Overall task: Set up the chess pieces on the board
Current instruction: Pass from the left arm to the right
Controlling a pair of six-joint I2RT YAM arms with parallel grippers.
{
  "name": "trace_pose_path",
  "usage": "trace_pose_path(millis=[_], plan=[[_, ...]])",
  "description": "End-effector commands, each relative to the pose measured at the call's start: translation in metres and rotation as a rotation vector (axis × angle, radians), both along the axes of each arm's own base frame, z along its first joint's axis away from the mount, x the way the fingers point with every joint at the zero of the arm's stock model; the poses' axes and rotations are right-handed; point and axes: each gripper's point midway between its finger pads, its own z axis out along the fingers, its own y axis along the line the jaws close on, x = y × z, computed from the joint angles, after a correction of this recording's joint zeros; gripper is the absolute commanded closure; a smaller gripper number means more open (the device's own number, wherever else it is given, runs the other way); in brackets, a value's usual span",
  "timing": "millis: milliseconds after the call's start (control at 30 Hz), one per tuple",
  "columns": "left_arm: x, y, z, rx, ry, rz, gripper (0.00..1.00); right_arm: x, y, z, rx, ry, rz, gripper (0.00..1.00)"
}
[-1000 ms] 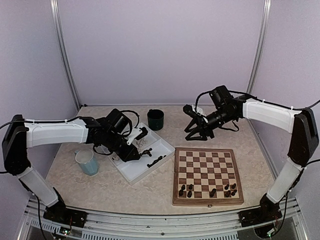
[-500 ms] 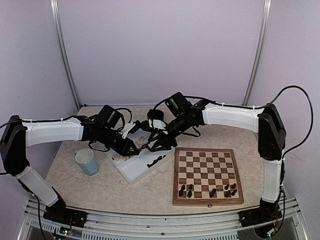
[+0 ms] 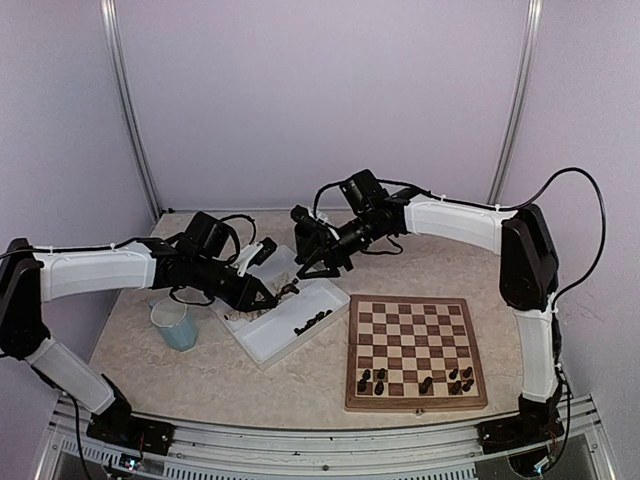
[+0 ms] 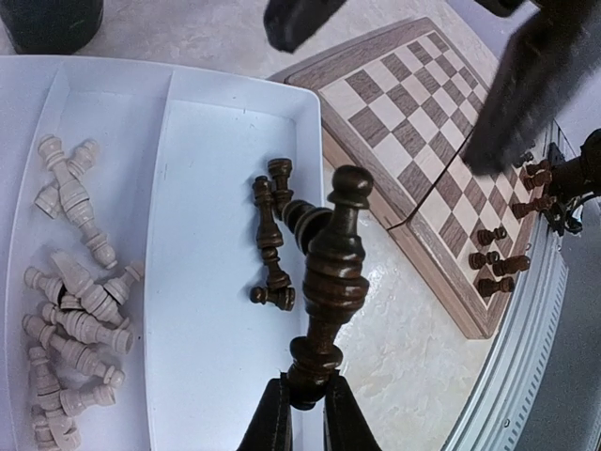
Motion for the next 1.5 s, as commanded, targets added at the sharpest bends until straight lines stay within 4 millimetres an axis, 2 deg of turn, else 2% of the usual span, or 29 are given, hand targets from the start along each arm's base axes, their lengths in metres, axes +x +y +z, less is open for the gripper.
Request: trace_pose_path(millis=[0, 100, 333, 667, 867, 1133, 1467], plan=[[0.006, -0.006, 0.023, -0.094, -0.066, 0.009, 0.95, 0.001, -0.012, -0.001, 0.079, 0.350, 0.006, 0.46], [0.008, -0.007, 0.028, -0.110, -0.080, 0.014, 0.95, -0.006, -0.012, -0.004, 0.103, 0.454, 0.032, 0.46], [0.008, -0.007, 0.026, -0.108, -0.073, 0.023, 0.95, -0.016, -0.012, 0.003, 0.146, 0.594, 0.091, 0.50], [0.007, -0.010, 0.023, -0.119, -0.057, 0.014, 0.94, -0.018, -0.005, -0.001, 0.141, 0.609, 0.082, 0.59], [0.006, -0.011, 0.025, -0.127, -0.060, 0.010, 0.94, -0.008, 0.001, -0.007, 0.120, 0.602, 0.022, 0.64], [0.005, -0.011, 0.025, -0.130, -0.058, 0.007, 0.94, -0.006, 0.005, -0.011, 0.117, 0.620, 0.019, 0.72], [0.003, -0.015, 0.020, -0.124, -0.044, -0.006, 0.94, -0.005, 0.008, -0.005, 0.126, 0.620, 0.024, 0.71]])
